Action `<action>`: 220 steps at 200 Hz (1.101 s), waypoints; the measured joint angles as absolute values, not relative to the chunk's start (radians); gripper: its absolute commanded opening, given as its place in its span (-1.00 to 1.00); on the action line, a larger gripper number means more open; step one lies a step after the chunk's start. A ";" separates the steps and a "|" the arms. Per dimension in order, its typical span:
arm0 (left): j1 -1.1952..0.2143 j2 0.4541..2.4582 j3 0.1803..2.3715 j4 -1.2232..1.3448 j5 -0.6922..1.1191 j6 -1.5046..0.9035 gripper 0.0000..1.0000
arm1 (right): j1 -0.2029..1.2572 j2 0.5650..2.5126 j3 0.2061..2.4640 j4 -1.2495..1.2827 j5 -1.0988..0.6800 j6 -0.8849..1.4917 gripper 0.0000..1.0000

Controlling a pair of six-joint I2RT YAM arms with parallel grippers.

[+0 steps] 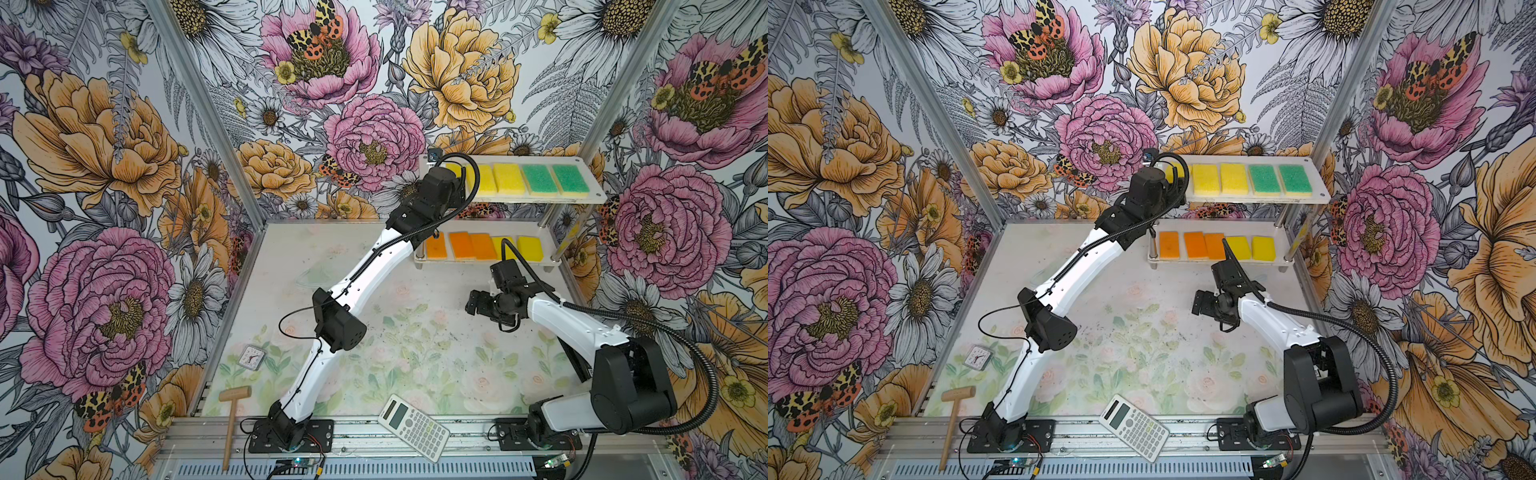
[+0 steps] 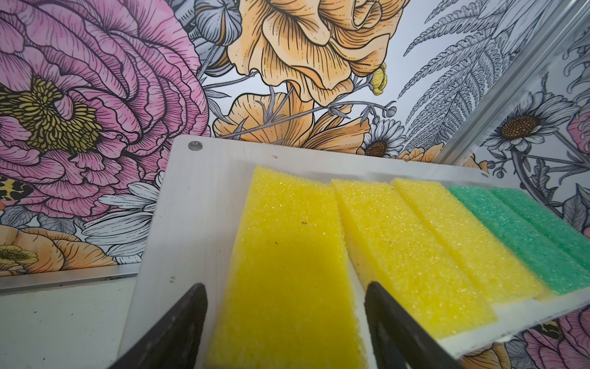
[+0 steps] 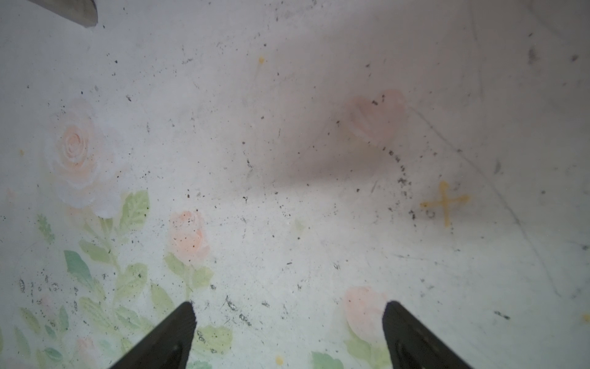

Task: Arrange cleaning sponges on a shelf
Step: Place the cleaning sponge on the shelf.

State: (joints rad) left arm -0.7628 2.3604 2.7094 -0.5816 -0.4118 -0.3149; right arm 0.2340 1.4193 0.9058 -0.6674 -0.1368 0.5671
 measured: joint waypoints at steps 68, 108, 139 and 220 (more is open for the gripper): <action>-0.769 2.360 2.709 -0.579 -0.395 -0.330 0.58 | 0.234 1.419 0.906 -0.667 -0.137 0.567 0.88; -0.770 2.360 2.709 -0.577 -0.374 -0.342 0.59 | 0.234 1.419 0.906 -0.668 -0.137 0.567 0.88; -0.770 2.360 2.707 -0.574 -0.367 -0.342 0.60 | 0.234 1.419 0.906 -0.668 -0.137 0.567 0.88; -0.770 2.358 2.704 -0.569 -0.347 -0.350 0.65 | 0.234 1.412 0.906 -0.667 -0.137 0.567 0.89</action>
State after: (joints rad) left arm -0.7700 2.3581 2.7041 -0.5686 -0.3466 -0.3504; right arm 0.2340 1.4117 0.9058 -0.6674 -0.1368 0.5667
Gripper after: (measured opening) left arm 0.822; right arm 0.944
